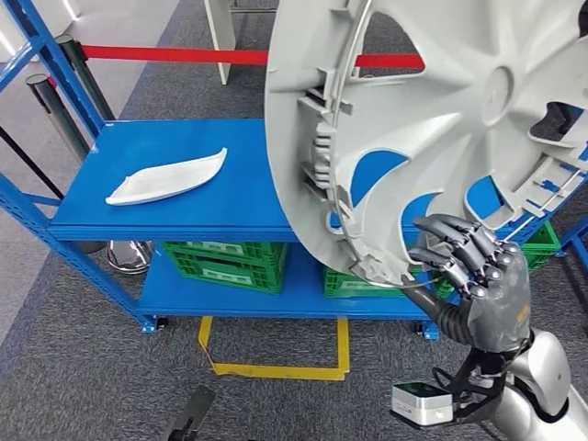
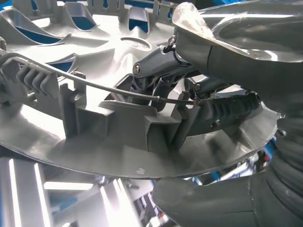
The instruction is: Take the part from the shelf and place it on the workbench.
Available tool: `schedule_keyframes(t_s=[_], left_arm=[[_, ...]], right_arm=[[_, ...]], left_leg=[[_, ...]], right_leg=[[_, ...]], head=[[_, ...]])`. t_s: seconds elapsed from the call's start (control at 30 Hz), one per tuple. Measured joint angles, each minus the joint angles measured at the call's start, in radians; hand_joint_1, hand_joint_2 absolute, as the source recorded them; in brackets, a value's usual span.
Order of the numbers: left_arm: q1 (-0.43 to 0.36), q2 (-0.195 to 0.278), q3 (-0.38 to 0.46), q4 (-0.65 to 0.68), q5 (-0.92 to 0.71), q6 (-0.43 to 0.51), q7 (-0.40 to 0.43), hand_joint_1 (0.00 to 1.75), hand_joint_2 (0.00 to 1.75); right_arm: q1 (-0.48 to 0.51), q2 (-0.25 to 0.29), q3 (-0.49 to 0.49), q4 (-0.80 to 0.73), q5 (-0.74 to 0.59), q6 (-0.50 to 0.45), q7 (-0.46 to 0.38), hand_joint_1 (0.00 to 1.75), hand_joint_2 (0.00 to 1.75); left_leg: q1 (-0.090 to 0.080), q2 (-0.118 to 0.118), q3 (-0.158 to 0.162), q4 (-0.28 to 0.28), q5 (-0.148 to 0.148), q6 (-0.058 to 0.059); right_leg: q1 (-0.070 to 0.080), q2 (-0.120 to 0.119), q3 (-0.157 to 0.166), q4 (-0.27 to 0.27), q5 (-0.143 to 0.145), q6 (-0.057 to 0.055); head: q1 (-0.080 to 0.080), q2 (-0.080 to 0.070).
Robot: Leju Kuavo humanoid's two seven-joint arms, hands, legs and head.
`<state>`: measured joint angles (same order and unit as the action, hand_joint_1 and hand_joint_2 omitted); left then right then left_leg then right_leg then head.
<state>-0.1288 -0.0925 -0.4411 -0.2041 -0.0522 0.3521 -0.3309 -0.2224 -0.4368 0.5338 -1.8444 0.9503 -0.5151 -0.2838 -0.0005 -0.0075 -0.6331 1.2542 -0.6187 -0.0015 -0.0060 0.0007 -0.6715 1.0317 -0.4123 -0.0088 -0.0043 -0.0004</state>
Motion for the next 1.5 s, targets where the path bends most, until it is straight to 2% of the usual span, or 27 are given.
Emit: schedule_keyframes(t_s=[0.07,0.1,0.13,0.23,0.3,0.37,0.4,0.43,0.5,0.57,0.63,0.7,0.77,0.83,0.9,0.93,0.97,1.0,1.07,1.13,1.17,1.27,1.33,1.4,1.43,1.47,1.5], left_arm=[[-0.006,0.002,0.009,0.000,0.010,0.004,-0.027,0.00,1.75],[-0.010,0.003,0.014,-0.001,0.016,0.006,-0.034,0.00,1.75],[-0.013,0.004,0.020,-0.001,0.024,0.009,-0.038,0.00,1.75],[-0.014,0.004,0.046,-0.003,0.057,0.014,-0.050,0.00,1.75],[-0.013,0.003,0.063,-0.003,0.071,0.018,-0.053,0.00,1.75],[-0.007,0.001,0.077,-0.003,0.078,0.023,-0.056,0.00,1.75],[-0.003,0.001,0.082,-0.003,0.079,0.024,-0.057,0.00,1.75],[0.001,0.000,0.087,-0.003,0.079,0.024,-0.058,0.00,1.75],[0.006,0.000,0.093,-0.003,0.079,0.024,-0.059,0.00,1.75],[0.008,0.000,0.097,-0.003,0.079,0.024,-0.060,0.00,1.75],[0.008,0.000,0.100,-0.003,0.079,0.025,-0.060,0.00,1.75],[0.010,0.000,0.103,-0.003,0.079,0.025,-0.061,0.00,1.75],[0.012,0.000,0.104,-0.003,0.079,0.025,-0.061,0.00,1.75],[0.014,0.000,0.107,-0.003,0.079,0.025,-0.061,0.00,1.75],[0.015,-0.001,0.108,-0.003,0.079,0.025,-0.061,0.00,1.75],[0.015,-0.001,0.109,-0.003,0.079,0.025,-0.061,0.00,1.75],[0.015,-0.001,0.109,-0.003,0.079,0.025,-0.061,0.00,1.75],[0.015,-0.001,0.109,-0.003,0.079,0.025,-0.061,0.00,1.75],[0.014,-0.001,0.110,-0.003,0.079,0.025,-0.061,0.00,1.75],[0.013,0.000,0.110,-0.003,0.079,0.025,-0.061,0.00,1.75],[0.012,0.000,0.110,-0.003,0.079,0.025,-0.061,0.00,1.75],[0.014,0.000,0.112,-0.003,0.083,0.027,-0.047,0.00,1.75],[0.016,0.000,0.116,-0.003,0.088,0.029,-0.030,0.00,1.75],[0.024,0.000,0.119,-0.003,0.092,0.029,-0.025,0.00,1.75],[0.030,0.001,0.121,-0.003,0.094,0.028,-0.025,0.00,1.75],[0.036,0.001,0.123,-0.002,0.097,0.028,-0.027,0.00,1.75],[0.041,0.002,0.126,-0.002,0.101,0.028,-0.029,0.00,1.75]], right_arm=[[0.022,0.001,-0.003,-0.010,-0.015,0.000,-0.013,1.75,1.75],[0.030,0.001,-0.006,-0.015,-0.018,-0.001,-0.017,1.75,1.75],[0.037,0.002,-0.008,-0.019,-0.022,-0.001,-0.020,1.75,1.75],[0.061,0.004,-0.011,-0.031,-0.031,-0.003,-0.030,1.75,1.75],[0.082,0.006,-0.014,-0.038,-0.038,-0.007,-0.035,1.75,1.75],[0.100,0.007,-0.017,-0.041,-0.046,-0.012,-0.039,1.75,1.75],[0.109,0.007,-0.018,-0.041,-0.048,-0.013,-0.040,1.75,1.75],[0.116,0.007,-0.018,-0.041,-0.049,-0.013,-0.041,1.75,1.75],[0.127,0.008,-0.018,-0.041,-0.051,-0.013,-0.040,1.75,1.75],[0.130,0.009,-0.020,-0.042,-0.054,-0.014,-0.039,1.75,1.75],[0.132,0.010,-0.021,-0.044,-0.056,-0.014,-0.039,1.75,1.75],[0.136,0.012,-0.023,-0.046,-0.056,-0.016,-0.040,1.75,1.75],[0.137,0.014,-0.025,-0.047,-0.057,-0.018,-0.040,1.75,1.75],[0.136,0.016,-0.025,-0.048,-0.056,-0.020,-0.041,1.75,1.75],[0.137,0.019,-0.025,-0.049,-0.056,-0.020,-0.041,1.75,1.75],[0.137,0.020,-0.025,-0.050,-0.056,-0.020,-0.041,1.75,1.75],[0.138,0.020,-0.025,-0.050,-0.056,-0.020,-0.041,1.75,1.75],[0.138,0.020,-0.025,-0.050,-0.056,-0.020,-0.041,1.75,1.75],[0.138,0.021,-0.025,-0.050,-0.056,-0.021,-0.041,1.75,1.75],[0.138,0.021,-0.025,-0.050,-0.056,-0.021,-0.040,1.75,1.75],[0.139,0.021,-0.025,-0.051,-0.056,-0.021,-0.040,1.75,1.75],[0.144,0.022,-0.028,-0.052,-0.062,-0.020,-0.041,1.75,1.75],[0.158,0.022,-0.036,-0.052,-0.067,-0.021,-0.041,1.75,1.75],[0.183,0.022,-0.045,-0.052,-0.067,-0.026,-0.044,1.75,1.75],[0.200,0.023,-0.050,-0.052,-0.068,-0.031,-0.046,1.75,1.75],[0.217,0.023,-0.054,-0.052,-0.069,-0.038,-0.050,1.75,1.75],[0.235,0.026,-0.059,-0.052,-0.073,-0.046,-0.055,1.75,1.75]], left_leg=[[-0.007,0.000,0.099,-0.149,0.040,0.012],[-0.011,0.000,0.132,-0.205,0.053,0.015],[-0.015,0.001,0.148,-0.234,0.059,0.018],[-0.019,0.003,0.138,-0.247,0.084,0.031],[-0.016,0.007,0.119,-0.256,0.113,0.044],[-0.013,0.010,0.091,-0.259,0.139,0.050],[-0.013,0.011,0.075,-0.258,0.151,0.050],[-0.013,0.012,0.059,-0.258,0.163,0.049],[-0.013,0.015,0.026,-0.256,0.187,0.045],[-0.013,0.015,0.000,-0.253,0.208,0.037],[-0.016,0.015,-0.014,-0.246,0.225,0.028],[-0.016,0.015,-0.018,-0.243,0.240,0.018],[-0.012,0.014,-0.027,-0.233,0.231,0.006],[-0.008,0.011,-0.052,-0.164,0.153,-0.004],[-0.006,0.010,-0.081,-0.032,0.054,-0.009],[-0.006,0.010,-0.087,0.024,0.029,-0.011],[-0.005,0.010,-0.080,0.051,0.027,-0.010],[-0.005,0.010,-0.056,0.041,0.044,-0.008],[-0.006,0.009,0.039,-0.076,0.088,0.000],[-0.010,0.006,0.133,-0.214,0.093,0.010],[-0.012,0.005,0.155,-0.253,0.088,0.014],[-0.013,0.008,0.147,-0.275,0.106,0.030],[-0.010,0.012,0.127,-0.282,0.131,0.044],[-0.011,0.013,0.096,-0.281,0.155,0.050],[-0.012,0.013,0.079,-0.280,0.168,0.051],[-0.012,0.013,0.062,-0.279,0.181,0.050],[-0.012,0.014,0.043,-0.277,0.194,0.048]], right_leg=[[0.002,0.000,-0.017,0.000,0.020,0.004],[0.002,0.000,-0.022,-0.001,0.028,0.008],[0.002,-0.001,-0.024,-0.002,0.037,0.013],[-0.003,-0.001,-0.025,-0.013,0.058,0.031],[-0.004,0.000,-0.045,0.018,0.010,0.039],[-0.005,0.000,-0.077,0.129,-0.097,0.046],[-0.006,0.000,-0.087,0.196,-0.137,0.049],[-0.006,-0.001,-0.089,0.250,-0.155,0.052],[-0.008,-0.001,-0.047,0.263,-0.129,0.055],[-0.011,-0.002,0.064,0.141,-0.103,0.057],[-0.010,-0.001,0.168,0.001,-0.125,0.053],[-0.005,0.001,0.192,-0.044,-0.141,0.043],[-0.004,-0.002,0.173,-0.042,-0.126,0.022],[-0.006,-0.005,0.154,-0.044,-0.103,0.002],[-0.003,-0.005,0.130,-0.042,-0.078,-0.004],[-0.002,-0.005,0.115,-0.041,-0.066,-0.004],[-0.001,-0.005,0.100,-0.039,-0.056,-0.004],[0.000,-0.005,0.085,-0.038,-0.046,-0.002],[0.001,-0.004,0.057,-0.033,-0.027,0.003],[0.003,-0.004,0.041,-0.029,-0.010,0.011],[0.002,-0.004,0.037,-0.029,-0.001,0.016],[-0.001,-0.004,0.028,-0.028,0.010,0.032],[-0.003,-0.002,0.002,0.024,-0.055,0.041],[-0.004,-0.002,-0.034,0.148,-0.155,0.048],[-0.004,-0.002,-0.045,0.212,-0.182,0.051],[-0.005,-0.002,-0.047,0.257,-0.188,0.053],[-0.005,-0.002,-0.031,0.268,-0.170,0.054]], head=[[0.000,0.000],[0.001,0.000],[0.001,0.000],[0.003,0.000],[0.005,0.000],[0.006,0.000],[0.007,0.000],[0.006,0.000],[0.007,0.000],[0.007,0.000],[0.006,0.000],[0.004,0.000],[0.003,0.000],[0.001,0.000],[0.000,0.000],[0.000,0.000],[0.000,0.000],[0.000,0.000],[0.000,0.000],[0.000,0.000],[0.000,0.000],[-0.002,0.000],[0.000,0.000],[0.001,0.000],[0.001,0.000],[0.001,0.000],[0.001,0.000]])
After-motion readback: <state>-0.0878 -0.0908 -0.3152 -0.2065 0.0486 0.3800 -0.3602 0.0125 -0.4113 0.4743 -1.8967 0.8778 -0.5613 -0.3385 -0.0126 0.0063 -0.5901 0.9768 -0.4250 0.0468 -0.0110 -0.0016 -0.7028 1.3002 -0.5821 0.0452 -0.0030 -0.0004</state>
